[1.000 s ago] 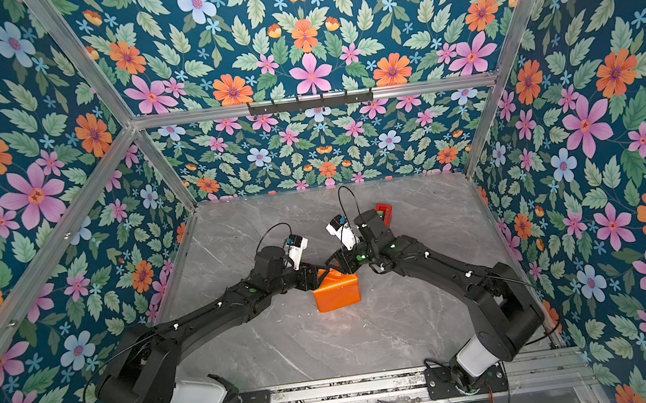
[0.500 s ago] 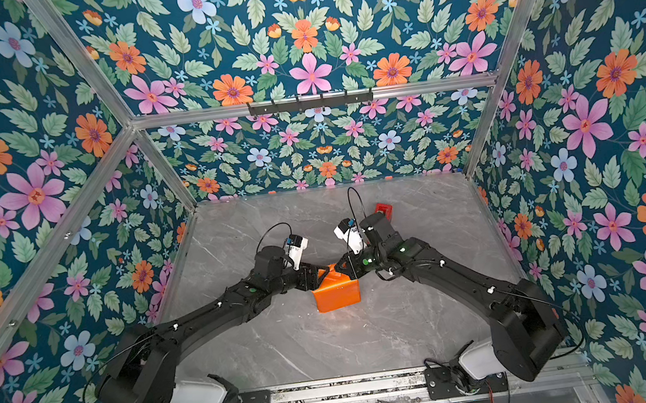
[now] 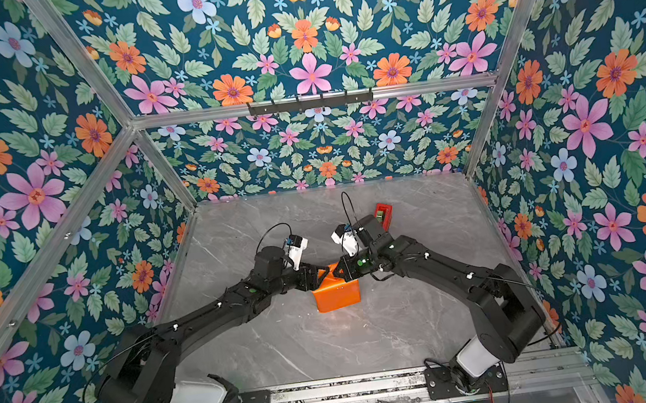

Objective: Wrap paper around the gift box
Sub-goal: 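Press the tape strip onto the folded paper seam with the right gripper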

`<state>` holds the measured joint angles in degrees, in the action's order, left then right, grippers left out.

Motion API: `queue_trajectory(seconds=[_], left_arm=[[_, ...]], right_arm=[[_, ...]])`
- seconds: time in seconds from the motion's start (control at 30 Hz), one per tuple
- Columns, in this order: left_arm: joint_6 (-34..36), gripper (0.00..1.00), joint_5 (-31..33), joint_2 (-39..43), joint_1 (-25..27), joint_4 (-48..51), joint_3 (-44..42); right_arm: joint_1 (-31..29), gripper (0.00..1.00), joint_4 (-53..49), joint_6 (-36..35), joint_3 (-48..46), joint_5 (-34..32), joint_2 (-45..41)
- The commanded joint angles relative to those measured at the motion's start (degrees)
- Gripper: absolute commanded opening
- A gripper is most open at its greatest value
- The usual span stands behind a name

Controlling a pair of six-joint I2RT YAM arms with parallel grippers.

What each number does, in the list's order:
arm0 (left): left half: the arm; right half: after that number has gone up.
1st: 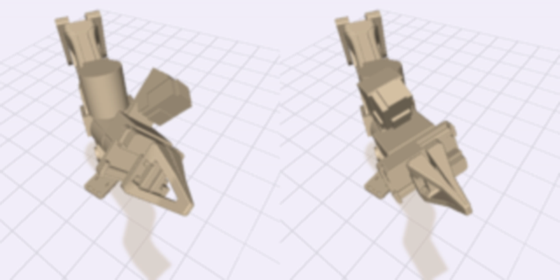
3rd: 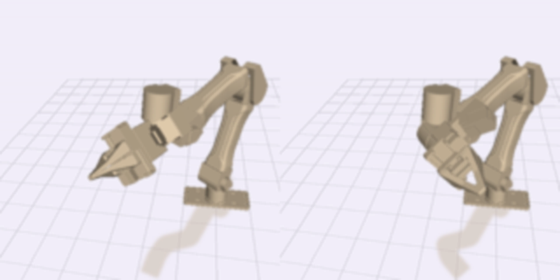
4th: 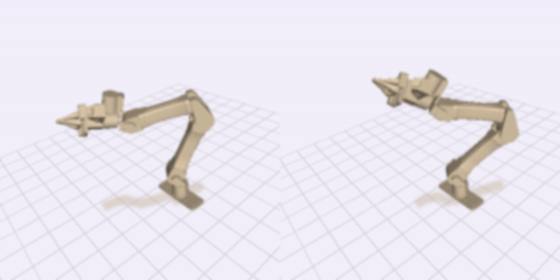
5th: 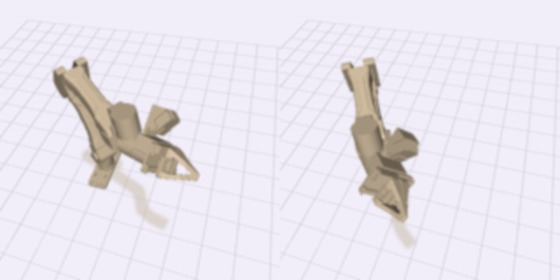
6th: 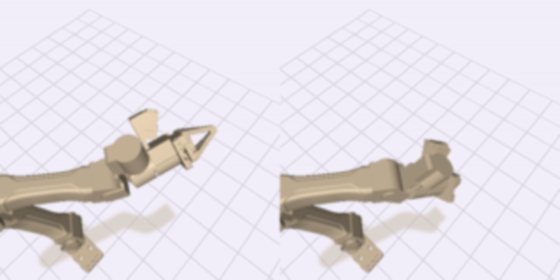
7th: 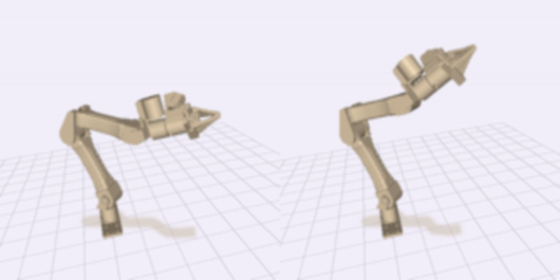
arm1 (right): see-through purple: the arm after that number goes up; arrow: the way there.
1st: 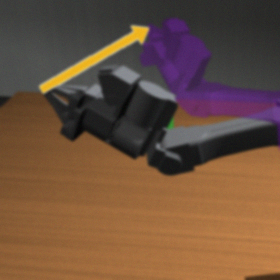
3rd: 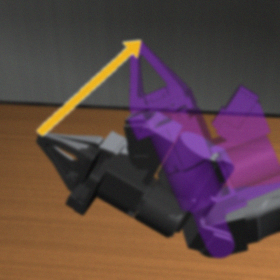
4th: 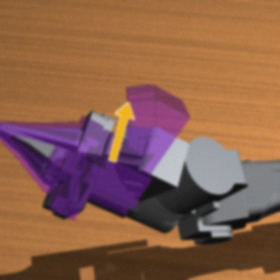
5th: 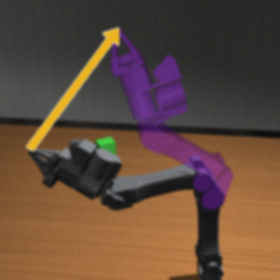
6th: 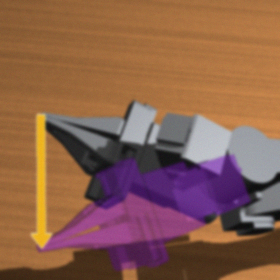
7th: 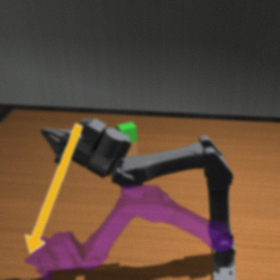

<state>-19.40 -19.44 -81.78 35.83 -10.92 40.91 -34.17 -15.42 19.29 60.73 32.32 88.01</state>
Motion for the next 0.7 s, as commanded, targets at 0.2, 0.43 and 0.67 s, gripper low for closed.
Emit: queue_trajectory(seconds=[0.2, 0.43, 0.67], left_arm=[[2.6, 0.80, 1.5, -0.3, 0.0, 10.6, -0.8], [2.6, 0.80, 1.5, -0.4, 0.0, 10.6, -0.8], [2.6, 0.80, 1.5, -0.3, 0.0, 10.4, -0.8]], right_arm=[[0.0, 0.03, -1.7, 0.0, 3.0, -4.7, 2.7], [0.1, 0.04, -4.3, -0.2, 6.5, -6.2, 3.9], [-1.1, 0.04, 0.9, 2.6, -0.5, 1.4, -1.7]])
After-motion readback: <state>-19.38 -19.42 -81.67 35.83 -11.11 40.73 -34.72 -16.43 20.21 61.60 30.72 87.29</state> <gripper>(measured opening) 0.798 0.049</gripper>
